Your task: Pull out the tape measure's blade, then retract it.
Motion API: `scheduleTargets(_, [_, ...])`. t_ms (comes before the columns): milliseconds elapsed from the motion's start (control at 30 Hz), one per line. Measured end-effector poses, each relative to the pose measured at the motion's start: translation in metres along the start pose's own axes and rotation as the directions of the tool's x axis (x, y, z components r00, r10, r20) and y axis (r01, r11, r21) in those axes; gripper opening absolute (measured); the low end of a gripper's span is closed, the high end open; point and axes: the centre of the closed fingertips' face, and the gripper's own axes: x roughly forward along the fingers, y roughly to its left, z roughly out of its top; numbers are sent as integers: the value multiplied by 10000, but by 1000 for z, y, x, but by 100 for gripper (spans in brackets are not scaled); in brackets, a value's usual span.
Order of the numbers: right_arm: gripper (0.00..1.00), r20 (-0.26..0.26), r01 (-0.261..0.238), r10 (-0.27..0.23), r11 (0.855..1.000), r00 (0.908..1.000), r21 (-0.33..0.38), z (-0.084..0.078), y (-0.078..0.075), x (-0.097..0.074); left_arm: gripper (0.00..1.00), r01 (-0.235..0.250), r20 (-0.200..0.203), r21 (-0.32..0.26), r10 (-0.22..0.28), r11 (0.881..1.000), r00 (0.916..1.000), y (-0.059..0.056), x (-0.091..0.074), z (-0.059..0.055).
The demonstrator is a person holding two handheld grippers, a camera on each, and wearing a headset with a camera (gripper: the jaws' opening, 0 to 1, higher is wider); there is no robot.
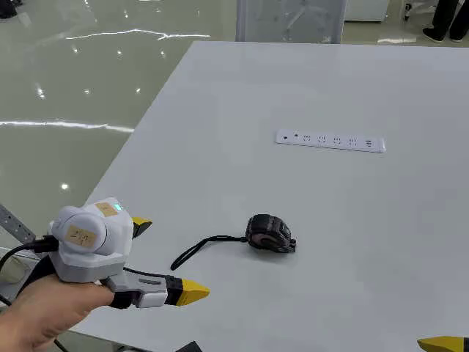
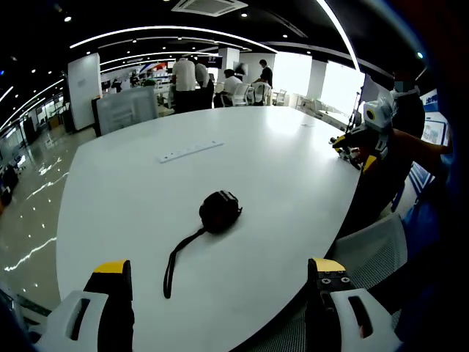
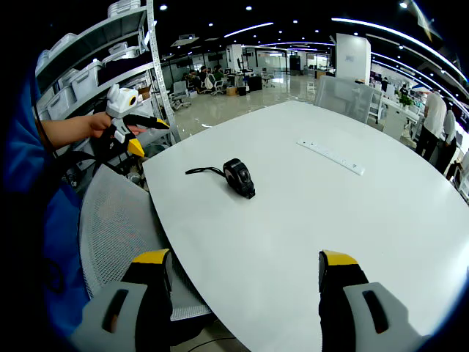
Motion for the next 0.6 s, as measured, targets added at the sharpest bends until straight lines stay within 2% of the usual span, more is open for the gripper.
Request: scheduleTargets(600, [78,-58,-187,186,9996,9998,-213,6,-9,16,94,196,-70,159,-195,9997,9998,2,14,3])
